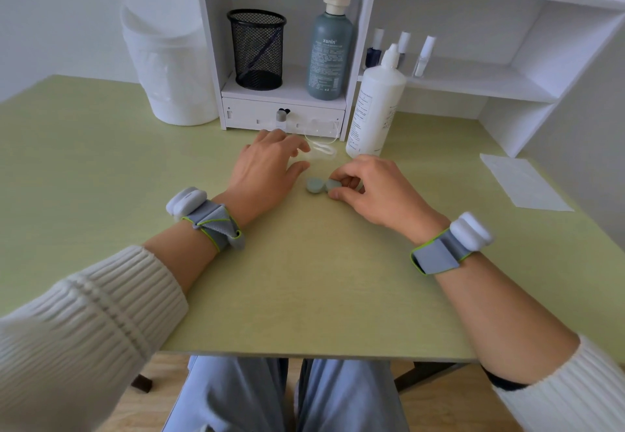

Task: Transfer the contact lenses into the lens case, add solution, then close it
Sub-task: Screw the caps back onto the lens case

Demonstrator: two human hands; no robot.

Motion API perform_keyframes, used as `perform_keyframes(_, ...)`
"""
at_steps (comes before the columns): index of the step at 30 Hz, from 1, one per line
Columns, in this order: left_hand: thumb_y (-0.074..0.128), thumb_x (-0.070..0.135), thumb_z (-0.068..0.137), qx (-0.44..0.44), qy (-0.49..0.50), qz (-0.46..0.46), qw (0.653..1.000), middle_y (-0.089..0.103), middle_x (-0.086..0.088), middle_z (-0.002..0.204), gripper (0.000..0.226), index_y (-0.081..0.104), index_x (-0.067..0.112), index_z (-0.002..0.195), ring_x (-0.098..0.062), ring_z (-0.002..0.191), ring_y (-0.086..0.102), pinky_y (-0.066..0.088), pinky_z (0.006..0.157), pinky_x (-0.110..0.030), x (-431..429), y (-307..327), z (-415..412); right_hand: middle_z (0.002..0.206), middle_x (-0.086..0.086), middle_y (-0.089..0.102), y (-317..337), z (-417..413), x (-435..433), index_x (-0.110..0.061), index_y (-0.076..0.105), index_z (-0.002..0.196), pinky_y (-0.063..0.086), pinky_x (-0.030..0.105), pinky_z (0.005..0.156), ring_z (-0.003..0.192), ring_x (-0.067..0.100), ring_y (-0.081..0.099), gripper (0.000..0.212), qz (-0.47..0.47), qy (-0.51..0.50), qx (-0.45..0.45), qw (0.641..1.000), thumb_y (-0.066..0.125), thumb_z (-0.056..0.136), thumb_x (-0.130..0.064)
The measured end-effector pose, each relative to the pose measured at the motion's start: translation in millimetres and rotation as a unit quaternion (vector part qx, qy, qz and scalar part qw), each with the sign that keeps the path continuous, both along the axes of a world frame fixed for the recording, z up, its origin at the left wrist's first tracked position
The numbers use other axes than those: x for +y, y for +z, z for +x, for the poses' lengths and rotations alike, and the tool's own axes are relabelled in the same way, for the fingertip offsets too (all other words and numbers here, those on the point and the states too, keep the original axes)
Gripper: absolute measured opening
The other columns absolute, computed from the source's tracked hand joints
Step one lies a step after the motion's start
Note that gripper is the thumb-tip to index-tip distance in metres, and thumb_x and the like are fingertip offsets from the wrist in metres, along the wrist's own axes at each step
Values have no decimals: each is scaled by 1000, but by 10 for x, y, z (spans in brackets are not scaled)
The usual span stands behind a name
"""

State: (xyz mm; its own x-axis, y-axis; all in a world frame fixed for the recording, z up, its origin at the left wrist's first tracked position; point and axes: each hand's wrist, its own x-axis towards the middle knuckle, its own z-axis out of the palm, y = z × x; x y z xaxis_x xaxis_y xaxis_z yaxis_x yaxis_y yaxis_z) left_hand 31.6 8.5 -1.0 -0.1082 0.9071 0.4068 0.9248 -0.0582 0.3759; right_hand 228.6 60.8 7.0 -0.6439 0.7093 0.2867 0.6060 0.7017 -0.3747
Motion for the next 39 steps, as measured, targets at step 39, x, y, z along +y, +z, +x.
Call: perform_keyframes(39, 67, 24, 93, -24, -36, 44, 998, 64, 2, 105, 13, 71, 24, 105, -20, 97, 56, 51, 82, -43, -238, 51, 89, 89, -13, 67, 29, 119, -14, -24, 77, 100, 39, 1, 65, 83, 5, 63, 17, -15, 15, 38, 999, 77, 83, -25)
